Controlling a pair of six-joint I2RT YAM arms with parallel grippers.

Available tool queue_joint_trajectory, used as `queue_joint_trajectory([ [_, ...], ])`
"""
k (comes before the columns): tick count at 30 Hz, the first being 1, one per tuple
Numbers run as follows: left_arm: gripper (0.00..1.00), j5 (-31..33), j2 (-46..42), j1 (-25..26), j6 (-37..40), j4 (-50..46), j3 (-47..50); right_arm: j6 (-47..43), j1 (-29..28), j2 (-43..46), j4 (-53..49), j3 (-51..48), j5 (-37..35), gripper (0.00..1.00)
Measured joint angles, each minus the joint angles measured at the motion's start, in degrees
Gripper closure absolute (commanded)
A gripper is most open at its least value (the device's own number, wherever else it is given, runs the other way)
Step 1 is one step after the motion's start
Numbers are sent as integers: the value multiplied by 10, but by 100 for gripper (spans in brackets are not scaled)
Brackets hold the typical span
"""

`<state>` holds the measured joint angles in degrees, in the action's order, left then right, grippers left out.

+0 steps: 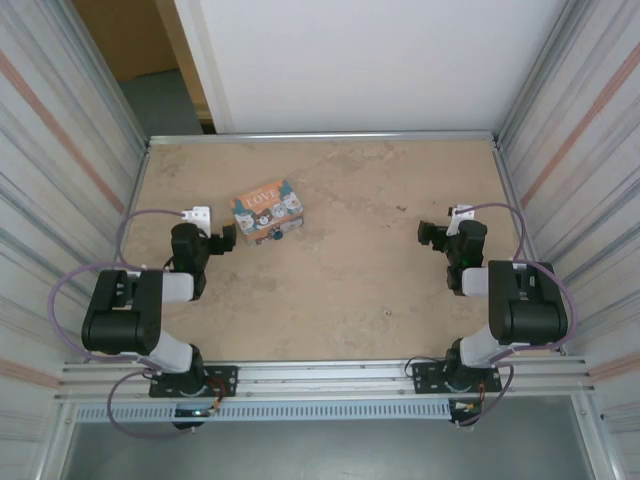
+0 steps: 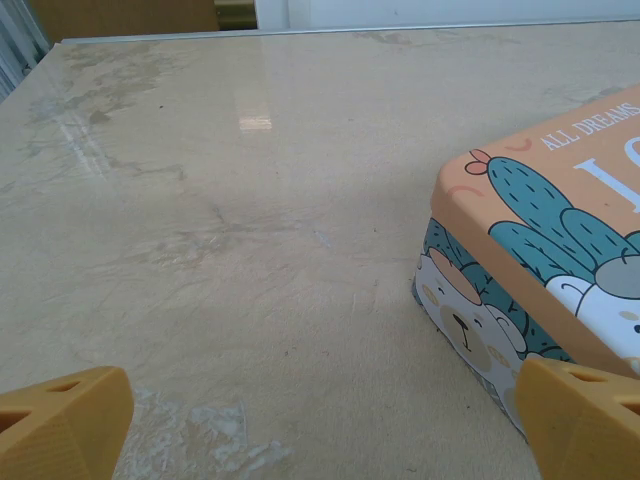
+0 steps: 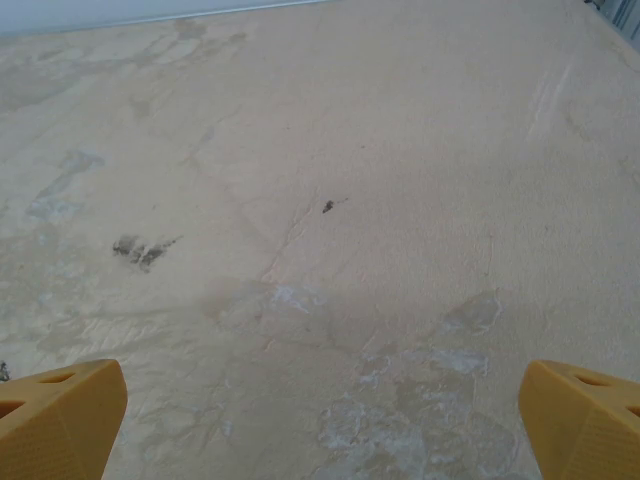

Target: Unlock a padlock with a key

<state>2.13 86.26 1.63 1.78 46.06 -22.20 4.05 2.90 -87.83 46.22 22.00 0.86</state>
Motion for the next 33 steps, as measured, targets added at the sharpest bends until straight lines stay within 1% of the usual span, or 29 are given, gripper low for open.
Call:
queue_joint_trajectory([
  [28, 1, 0, 0, 0, 0, 0, 0, 0, 0, 0, -1, 0, 0, 0],
  [30, 1, 0, 0, 0, 0, -1, 0, 2, 1, 3, -29, 12, 0, 0],
  [33, 1, 4, -10, 4, 2, -33, -9, 4, 6, 21, -94, 49, 5, 0],
])
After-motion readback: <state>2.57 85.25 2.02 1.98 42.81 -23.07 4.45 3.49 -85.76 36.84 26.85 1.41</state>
